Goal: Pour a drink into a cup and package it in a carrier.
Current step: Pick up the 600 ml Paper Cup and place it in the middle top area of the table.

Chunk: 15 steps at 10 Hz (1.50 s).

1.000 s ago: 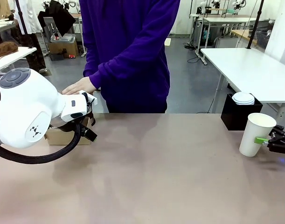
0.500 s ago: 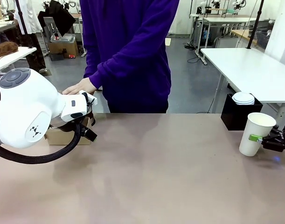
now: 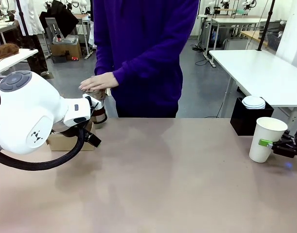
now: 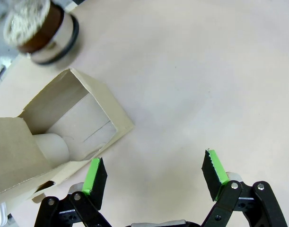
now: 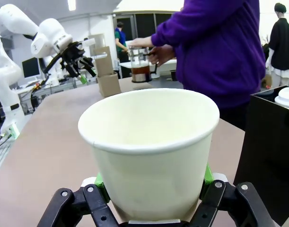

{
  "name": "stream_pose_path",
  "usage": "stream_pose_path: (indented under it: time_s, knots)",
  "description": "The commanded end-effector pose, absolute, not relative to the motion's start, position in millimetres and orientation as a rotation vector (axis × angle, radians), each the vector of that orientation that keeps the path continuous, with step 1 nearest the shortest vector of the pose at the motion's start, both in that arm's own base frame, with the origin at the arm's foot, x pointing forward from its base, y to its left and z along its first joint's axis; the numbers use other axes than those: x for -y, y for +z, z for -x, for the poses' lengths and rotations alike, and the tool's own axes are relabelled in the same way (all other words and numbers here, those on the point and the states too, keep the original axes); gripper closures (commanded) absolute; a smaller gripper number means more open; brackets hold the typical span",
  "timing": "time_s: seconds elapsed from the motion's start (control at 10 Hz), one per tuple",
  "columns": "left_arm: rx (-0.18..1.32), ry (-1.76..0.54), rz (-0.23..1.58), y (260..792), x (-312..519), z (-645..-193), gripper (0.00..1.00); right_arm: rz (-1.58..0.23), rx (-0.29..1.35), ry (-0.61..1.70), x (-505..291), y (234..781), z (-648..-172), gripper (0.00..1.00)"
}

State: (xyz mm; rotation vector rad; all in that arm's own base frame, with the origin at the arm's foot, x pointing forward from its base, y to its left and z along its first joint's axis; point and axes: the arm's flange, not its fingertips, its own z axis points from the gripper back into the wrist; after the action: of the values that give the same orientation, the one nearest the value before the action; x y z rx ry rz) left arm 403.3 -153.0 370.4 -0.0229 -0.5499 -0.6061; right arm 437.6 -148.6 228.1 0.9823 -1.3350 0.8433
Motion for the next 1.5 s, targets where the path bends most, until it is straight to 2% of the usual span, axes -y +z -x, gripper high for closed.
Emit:
stream_pose_path:
  time_s: [0.0,0.3,0.6,0.8,1.0,1.4]
  knots:
    - [0.55,-0.605,0.025,371,152,-403,0.0,-0.961,1.367,0.822,138,247,-434,0.2]
    - [0.55,-0.605,0.025,371,152,-403,0.0,-0.91,1.391,0.794,78,313,-444,0.2]
    - [0.55,-0.605,0.025,371,152,-403,0.0,-0.914,1.387,0.795,-16,334,-490,0.2]
    - [0.55,-0.605,0.025,371,152,-403,0.0,-0.939,1.381,0.795,-69,330,-525,0.2]
    - [0.55,-0.605,0.025,371,152,-403,0.0,-0.915,1.389,0.767,-109,303,-558,0.2]
    - [0.55,-0.605,0.025,371,152,-403,0.0,-0.891,1.373,0.751,-135,260,-583,0.2]
